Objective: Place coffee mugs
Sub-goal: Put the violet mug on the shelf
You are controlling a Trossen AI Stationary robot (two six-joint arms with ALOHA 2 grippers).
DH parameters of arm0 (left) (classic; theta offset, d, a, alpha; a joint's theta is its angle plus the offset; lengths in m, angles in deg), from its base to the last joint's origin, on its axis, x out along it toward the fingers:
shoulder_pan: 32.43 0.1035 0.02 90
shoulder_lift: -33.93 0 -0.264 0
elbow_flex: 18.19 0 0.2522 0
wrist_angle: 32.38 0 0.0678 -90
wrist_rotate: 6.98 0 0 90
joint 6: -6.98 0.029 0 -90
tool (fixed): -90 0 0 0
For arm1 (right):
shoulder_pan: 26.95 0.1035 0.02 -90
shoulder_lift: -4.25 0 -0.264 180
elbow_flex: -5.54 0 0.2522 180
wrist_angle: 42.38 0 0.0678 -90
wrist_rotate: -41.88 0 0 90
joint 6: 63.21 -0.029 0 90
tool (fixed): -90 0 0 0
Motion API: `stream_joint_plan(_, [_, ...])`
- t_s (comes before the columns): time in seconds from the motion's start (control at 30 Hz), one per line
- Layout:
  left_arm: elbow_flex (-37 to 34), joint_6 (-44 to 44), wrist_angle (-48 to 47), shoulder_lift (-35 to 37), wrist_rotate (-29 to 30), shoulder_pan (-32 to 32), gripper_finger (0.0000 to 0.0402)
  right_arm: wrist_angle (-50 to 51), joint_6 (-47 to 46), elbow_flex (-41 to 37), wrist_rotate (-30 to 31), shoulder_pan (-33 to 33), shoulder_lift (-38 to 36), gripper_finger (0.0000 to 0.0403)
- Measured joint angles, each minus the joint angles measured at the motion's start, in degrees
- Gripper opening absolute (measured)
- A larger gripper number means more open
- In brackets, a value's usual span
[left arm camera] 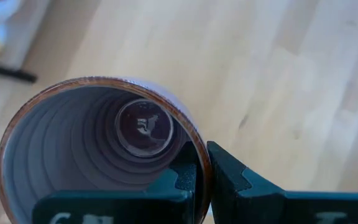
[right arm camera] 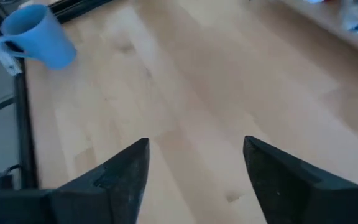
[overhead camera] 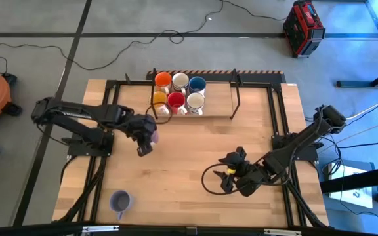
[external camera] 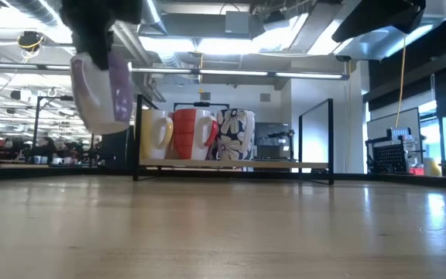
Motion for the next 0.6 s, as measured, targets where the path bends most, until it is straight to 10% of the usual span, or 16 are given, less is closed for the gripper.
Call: stream_joint_plan(0.6, [17.61,-4.06,5.64,-24.48,5.23,-12.59,0.0012,-4.88,-0.12,0.00,1.81,8.67,5.48,0.0273])
